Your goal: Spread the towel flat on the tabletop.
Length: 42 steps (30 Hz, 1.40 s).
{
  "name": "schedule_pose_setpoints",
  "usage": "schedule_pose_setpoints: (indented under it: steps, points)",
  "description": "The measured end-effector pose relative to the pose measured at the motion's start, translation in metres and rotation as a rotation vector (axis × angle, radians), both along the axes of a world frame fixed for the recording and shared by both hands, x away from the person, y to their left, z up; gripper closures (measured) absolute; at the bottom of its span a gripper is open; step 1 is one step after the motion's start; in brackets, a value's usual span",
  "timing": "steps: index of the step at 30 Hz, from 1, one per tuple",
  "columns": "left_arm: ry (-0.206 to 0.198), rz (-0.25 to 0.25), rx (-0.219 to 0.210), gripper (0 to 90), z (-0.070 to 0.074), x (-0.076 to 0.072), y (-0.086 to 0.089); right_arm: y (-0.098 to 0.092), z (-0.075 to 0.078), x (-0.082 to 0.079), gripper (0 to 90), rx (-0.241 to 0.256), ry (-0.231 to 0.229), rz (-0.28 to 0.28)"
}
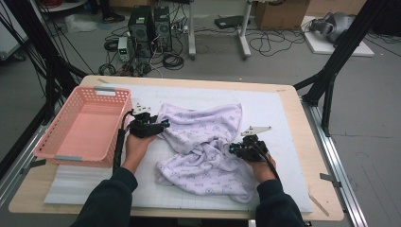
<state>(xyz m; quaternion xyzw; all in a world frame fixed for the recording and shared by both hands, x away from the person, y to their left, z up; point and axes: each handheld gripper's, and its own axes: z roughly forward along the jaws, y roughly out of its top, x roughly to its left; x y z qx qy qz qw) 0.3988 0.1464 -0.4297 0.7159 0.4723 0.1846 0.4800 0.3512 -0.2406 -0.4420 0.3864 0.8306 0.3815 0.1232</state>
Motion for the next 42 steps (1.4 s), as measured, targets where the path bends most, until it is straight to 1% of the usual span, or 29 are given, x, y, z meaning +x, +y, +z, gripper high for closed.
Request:
schedule_pose_setpoints:
  steps: [1,3,4,5,6,7,8,9,10,11,12,13,14,18,20,23,25,27,29,31,32,33,34,35,36,37,38,40,42]
  points:
    - [-0.003,-0.013,0.003,44.3,0.002,-0.002,-0.001,-0.002,0.002,0.003,85.1,-0.019,-0.032,-0.025]
    - [-0.006,-0.026,-0.003,44.3,0.004,-0.004,-0.003,-0.011,0.006,0.010,85.2,-0.020,-0.094,-0.102]
    - [-0.008,-0.036,-0.004,44.3,0.005,-0.006,-0.005,-0.017,0.008,0.014,85.1,-0.034,-0.133,-0.149]
    - [-0.011,-0.045,-0.003,44.4,0.007,-0.007,-0.005,-0.023,0.010,0.019,85.1,-0.055,-0.171,-0.216]
    - [-0.017,-0.054,-0.008,44.4,0.008,-0.010,-0.008,-0.028,0.012,0.022,85.1,-0.065,-0.188,-0.264]
    - [-0.022,-0.067,-0.015,44.4,0.009,-0.012,-0.010,-0.036,0.013,0.026,84.9,-0.084,-0.212,-0.337]
    - [-0.030,-0.078,-0.020,44.6,0.010,-0.016,-0.012,-0.042,0.014,0.028,84.4,-0.082,-0.221,-0.392]
    - [-0.036,-0.094,-0.025,45.1,0.010,-0.019,-0.013,-0.047,0.014,0.030,83.2,-0.041,-0.199,-0.435]
    - [-0.030,-0.113,-0.029,45.9,0.009,-0.021,-0.015,-0.050,0.013,0.031,81.1,0.010,-0.169,-0.449]
    - [-0.026,-0.130,-0.029,47.0,0.007,-0.024,-0.016,-0.050,0.013,0.030,78.0,0.015,-0.154,-0.436]
    - [-0.019,-0.148,-0.035,47.1,0.005,-0.026,-0.018,-0.047,0.014,0.027,73.7,0.005,-0.149,-0.419]
    - [-0.007,-0.162,-0.042,47.1,0.002,-0.029,-0.019,-0.046,0.015,0.024,71.5,0.001,-0.161,-0.396]
    - [0.003,-0.173,-0.045,46.7,0.000,-0.031,-0.020,-0.045,0.017,0.019,69.2,0.013,-0.162,-0.379]
    - [0.015,-0.215,-0.046,45.4,-0.006,-0.042,-0.023,-0.043,0.026,0.003,62.1,0.023,-0.194,-0.323]
    - [0.024,-0.243,-0.023,45.0,-0.008,-0.047,-0.023,-0.042,0.030,-0.007,58.8,0.015,-0.209,-0.293]
    - [0.040,-0.268,-0.015,43.9,-0.012,-0.055,-0.023,-0.043,0.031,-0.022,54.7,0.051,-0.216,-0.272]
    - [0.048,-0.278,0.007,43.1,-0.015,-0.059,-0.023,-0.044,0.028,-0.031,51.5,0.073,-0.214,-0.261]
    - [0.062,-0.279,0.006,43.0,-0.019,-0.062,-0.026,-0.043,0.023,-0.038,49.2,0.095,-0.209,-0.247]
    - [0.076,-0.291,0.015,43.2,-0.021,-0.063,-0.031,-0.040,0.019,-0.043,48.2,0.085,-0.200,-0.224]
    - [0.068,-0.317,0.048,43.8,-0.021,-0.065,-0.040,-0.038,0.017,-0.045,47.2,0.067,-0.189,-0.212]
    - [0.069,-0.334,0.060,44.6,-0.021,-0.066,-0.044,-0.037,0.015,-0.047,47.0,0.074,-0.176,-0.204]
    - [0.069,-0.347,0.073,46.0,-0.021,-0.067,-0.048,-0.035,0.013,-0.049,47.0,0.074,-0.160,-0.191]
    - [0.068,-0.374,0.132,48.2,-0.022,-0.067,-0.054,-0.034,0.011,-0.051,47.2,0.071,-0.155,-0.182]
    - [0.052,-0.374,0.174,53.5,-0.022,-0.070,-0.058,-0.031,0.008,-0.053,47.6,0.066,-0.144,-0.152]
    - [0.039,-0.380,0.190,58.6,-0.021,-0.071,-0.060,-0.027,0.006,-0.055,47.7,0.064,-0.135,-0.134]
    - [0.046,-0.404,0.177,67.9,-0.021,-0.072,-0.060,-0.024,0.004,-0.057,48.3,0.065,-0.124,-0.109]
    - [0.045,-0.398,0.179,83.1,-0.020,-0.073,-0.060,-0.021,0.003,-0.059,48.9,0.064,-0.121,-0.091]
    - [0.039,-0.334,0.202,84.7,-0.018,-0.079,-0.056,-0.011,0.000,-0.064,51.1,0.034,-0.112,-0.062]
    - [0.044,-0.285,0.173,84.9,-0.019,-0.084,-0.046,-0.005,-0.006,-0.066,55.5,-0.013,-0.103,-0.066]
